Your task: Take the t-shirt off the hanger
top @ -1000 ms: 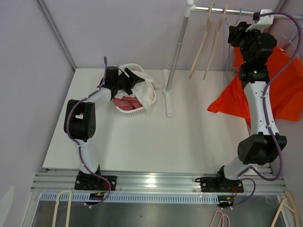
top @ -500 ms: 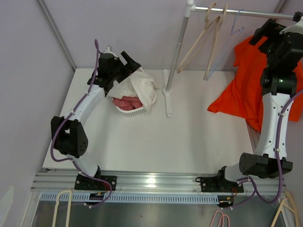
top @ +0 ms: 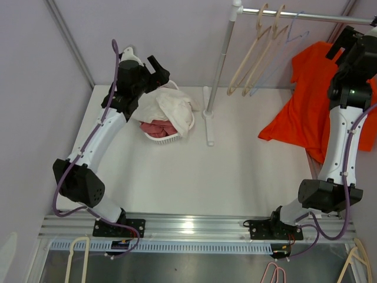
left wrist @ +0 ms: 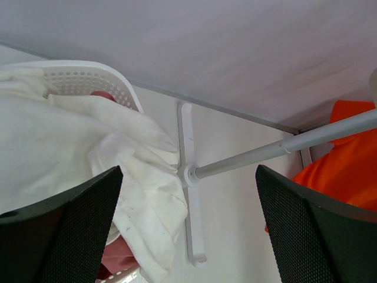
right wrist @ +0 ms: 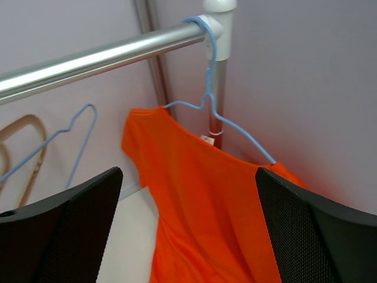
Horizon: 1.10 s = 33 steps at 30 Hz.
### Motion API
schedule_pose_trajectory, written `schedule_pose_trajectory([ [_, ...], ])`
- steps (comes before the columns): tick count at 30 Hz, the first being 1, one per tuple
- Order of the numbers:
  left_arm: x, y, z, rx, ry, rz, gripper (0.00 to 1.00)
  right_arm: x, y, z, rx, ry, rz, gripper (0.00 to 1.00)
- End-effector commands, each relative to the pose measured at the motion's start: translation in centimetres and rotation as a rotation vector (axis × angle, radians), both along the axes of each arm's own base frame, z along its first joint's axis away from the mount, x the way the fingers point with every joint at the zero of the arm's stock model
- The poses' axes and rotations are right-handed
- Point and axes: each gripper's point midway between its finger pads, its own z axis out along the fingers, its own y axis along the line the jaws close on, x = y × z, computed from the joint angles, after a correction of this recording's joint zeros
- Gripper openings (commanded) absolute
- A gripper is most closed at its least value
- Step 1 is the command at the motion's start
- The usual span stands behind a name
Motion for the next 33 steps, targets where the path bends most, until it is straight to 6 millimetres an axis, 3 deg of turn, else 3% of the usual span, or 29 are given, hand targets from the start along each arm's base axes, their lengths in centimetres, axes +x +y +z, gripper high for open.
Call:
schedule_pose_trajectory([
  [1, -1.5, 0.1, 5.1, 0.025, -0.155, -0.004, 0.99, 0.1, -2.4, 0.6, -0.059, 0.035, -0.094, 1.0],
  [2, -2.1, 0.1, 6.4, 0.018, -0.195, -0.012, 0.99, 0.8, -3.1, -0.4, -0.073, 0.075, -0.12, 1.0],
  [3, -2.5, -0.3, 7.3, 0.012, -0.223, -0.025, 0.99, 0.8, -3.5, 0.0, -0.081, 0.074, -0.142, 1.0],
  [9, -4.5, -0.7, 11.1, 0.008, -0.324, -0.04, 1.0, 3.2, -6.5, -2.4, -0.12, 0.155, -0.229, 0.99],
  [13, -4.9, -0.7, 12.6, 0.012, -0.358, -0.045, 1.0, 4.4, -7.7, -2.5, -0.116, 0.152, -0.22, 0.99],
  [14, -5.2, -0.8, 13.8, 0.009, -0.379, -0.047, 0.99, 4.7, -7.8, -2.6, -0.117, 0.152, -0.214, 0.99],
  [22, -5.1, -1.6, 13.8, 0.042, -0.383, -0.051, 1.0, 5.8, -10.5, -4.7, -0.074, 0.17, -0.173, 0.97],
  [25, -5.1, -1.9, 13.6, 0.048, -0.378, -0.055, 1.0, 6.1, -10.3, -5.2, -0.043, 0.179, -0.122, 0.85],
  [31, -5.6, -2.8, 13.9, 0.054, -0.386, -0.072, 1.0, 6.9, -6.6, -4.6, 0.02, 0.144, 0.078, 0.72],
  [33, -5.7, -2.8, 13.8, 0.059, -0.383, -0.074, 0.99, 6.8, -5.8, -4.5, 0.025, 0.151, 0.123, 0.6],
])
